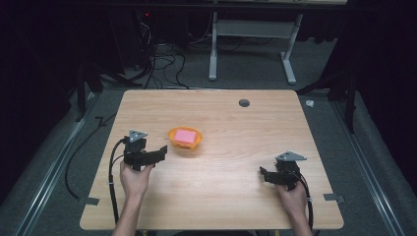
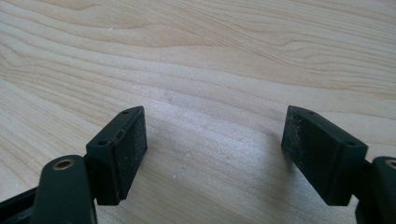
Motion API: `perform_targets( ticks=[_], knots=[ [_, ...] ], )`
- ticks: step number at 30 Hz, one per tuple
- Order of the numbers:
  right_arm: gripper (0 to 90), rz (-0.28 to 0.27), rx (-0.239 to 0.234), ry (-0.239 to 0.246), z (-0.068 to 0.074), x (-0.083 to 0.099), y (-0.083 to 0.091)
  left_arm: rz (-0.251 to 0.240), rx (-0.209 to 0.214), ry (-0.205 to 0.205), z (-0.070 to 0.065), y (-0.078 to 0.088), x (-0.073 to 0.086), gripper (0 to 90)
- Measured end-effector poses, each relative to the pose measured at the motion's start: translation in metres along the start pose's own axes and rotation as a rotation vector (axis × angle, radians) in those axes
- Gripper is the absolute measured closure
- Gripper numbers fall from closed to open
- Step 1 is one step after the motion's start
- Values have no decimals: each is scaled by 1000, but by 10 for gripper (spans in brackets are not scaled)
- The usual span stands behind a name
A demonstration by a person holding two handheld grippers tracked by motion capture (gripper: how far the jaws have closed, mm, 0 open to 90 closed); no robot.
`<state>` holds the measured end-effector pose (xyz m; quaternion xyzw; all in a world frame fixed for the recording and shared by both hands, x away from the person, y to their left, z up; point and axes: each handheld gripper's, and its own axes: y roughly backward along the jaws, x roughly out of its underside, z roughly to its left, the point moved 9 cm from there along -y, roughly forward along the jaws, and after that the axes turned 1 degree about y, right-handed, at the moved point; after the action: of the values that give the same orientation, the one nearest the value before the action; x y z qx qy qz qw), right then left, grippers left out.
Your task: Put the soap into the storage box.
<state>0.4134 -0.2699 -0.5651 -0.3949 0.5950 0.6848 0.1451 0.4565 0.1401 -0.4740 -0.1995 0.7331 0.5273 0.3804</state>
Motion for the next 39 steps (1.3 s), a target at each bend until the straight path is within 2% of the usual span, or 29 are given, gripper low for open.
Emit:
perform_targets(
  ticks=[7, 23, 35, 39],
  knots=[
    [228, 0, 0, 0, 0, 0, 0, -5, -1, 13, 5, 6, 6, 161],
    [228, 0, 0, 1, 0, 0, 0, -8, -8, 14, 11, 16, 17, 161],
    [228, 1, 2, 2, 0, 0, 0, -5, -12, 18, 14, 19, 27, 158],
    [228, 1, 2, 2, 0, 0, 0, -7, -13, 30, 16, 19, 31, 158]
  ],
)
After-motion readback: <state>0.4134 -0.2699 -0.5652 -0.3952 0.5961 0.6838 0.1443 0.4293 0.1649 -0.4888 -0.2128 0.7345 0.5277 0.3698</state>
